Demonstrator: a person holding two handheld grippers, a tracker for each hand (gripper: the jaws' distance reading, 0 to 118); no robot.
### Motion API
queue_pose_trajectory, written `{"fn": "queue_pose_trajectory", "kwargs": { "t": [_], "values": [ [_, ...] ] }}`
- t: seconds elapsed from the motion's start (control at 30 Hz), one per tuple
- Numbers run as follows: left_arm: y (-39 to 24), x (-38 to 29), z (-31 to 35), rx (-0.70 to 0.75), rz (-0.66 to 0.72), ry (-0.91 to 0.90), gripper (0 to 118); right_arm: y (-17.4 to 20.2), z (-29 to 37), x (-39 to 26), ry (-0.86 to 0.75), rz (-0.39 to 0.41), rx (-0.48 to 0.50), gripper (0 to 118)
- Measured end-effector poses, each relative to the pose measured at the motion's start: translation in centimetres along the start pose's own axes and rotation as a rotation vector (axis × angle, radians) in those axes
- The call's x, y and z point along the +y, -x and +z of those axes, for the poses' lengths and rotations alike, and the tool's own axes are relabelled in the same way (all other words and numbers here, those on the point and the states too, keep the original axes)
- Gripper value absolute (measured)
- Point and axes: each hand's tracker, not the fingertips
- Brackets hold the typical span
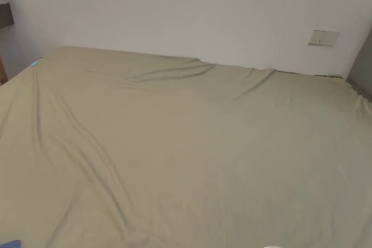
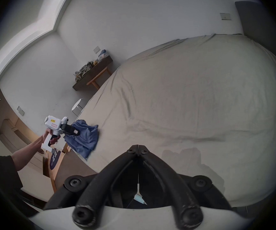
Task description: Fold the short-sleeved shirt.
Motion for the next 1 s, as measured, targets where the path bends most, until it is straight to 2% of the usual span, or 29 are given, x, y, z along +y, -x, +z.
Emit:
{"fn": "queue_pose_trajectory", "kwargs": {
  "t": [0.13, 0.17, 0.2, 0.23, 0.27, 0.33, 0.4, 0.5, 0.57, 0.67, 0.7, 0.77, 0.9, 1.0],
  "values": [
    [1.7, -0.5, -1.8, 0.132, -0.002, 0.037, 53, -0.3, 0.2, -0.3, -0.008, -0.009, -0.019, 0],
    [1.5, -0.9, -2.4, 0.171, -0.02, 0.002, 59, -0.3, 0.2, -0.4, -0.008, -0.004, -0.03, 0],
    [0.8, -1.6, -2.7, 0.221, -0.055, -0.049, 77, -0.3, 0.2, -0.4, -0.01, -0.002, -0.04, 0],
    [-0.1, -2.2, -2.8, 0.32, -0.116, -0.115, 103, -0.4, 0.5, -0.3, -0.011, -0.002, -0.043, 0],
    [-0.9, -2.7, -2.6, 0.4, -0.173, -0.15, 111, -0.1, 0.8, -0.1, -0.016, 0.001, -0.042, 0],
    [-3.3, -3.5, -1.3, 0.503, -0.293, -0.192, 111, 0.1, 1.9, 0.9, -0.06, 0.042, -0.07, 0],
    [-5.3, -3.1, 1.0, 0.655, -0.35, -0.28, 111, 0.3, 3.3, 2.2, -0.112, 0.106, -0.107, 0],
    [-11.1, -3.8, 6.3, 0.779, -0.333, -0.687, 110, 1.6, 6.2, 5.0, -0.245, 0.232, -0.225, 0],
    [-16.2, -6.5, 8.7, 0.761, -0.273, -0.971, 110, 3.1, 8.4, 7.1, -0.351, 0.306, -0.295, 0],
    [-23.9, -10.8, 9.4, 0.55, -0.312, -1.194, 111, 5.2, 11.1, 9.5, -0.492, 0.386, -0.339, 0],
    [-26.2, -11.9, 8.9, 0.481, -0.369, -1.191, 111, 6.0, 11.7, 10.0, -0.511, 0.42, -0.37, 0],
    [-31.2, -14.5, 7.3, 0.445, -0.475, -1.196, 111, 7.3, 12.9, 10.7, -0.547, 0.475, -0.429, 0],
    [-40.1, -19.6, 3.6, 0.37, -0.533, -1.259, 111, 8.8, 14.7, 10.8, -0.581, 0.445, -0.404, 0],
    [-44.4, -22.1, 0.8, 0.301, -0.612, -1.258, 111, 9.5, 15.2, 9.8, -0.609, 0.477, -0.44, 0]
  ]
}}
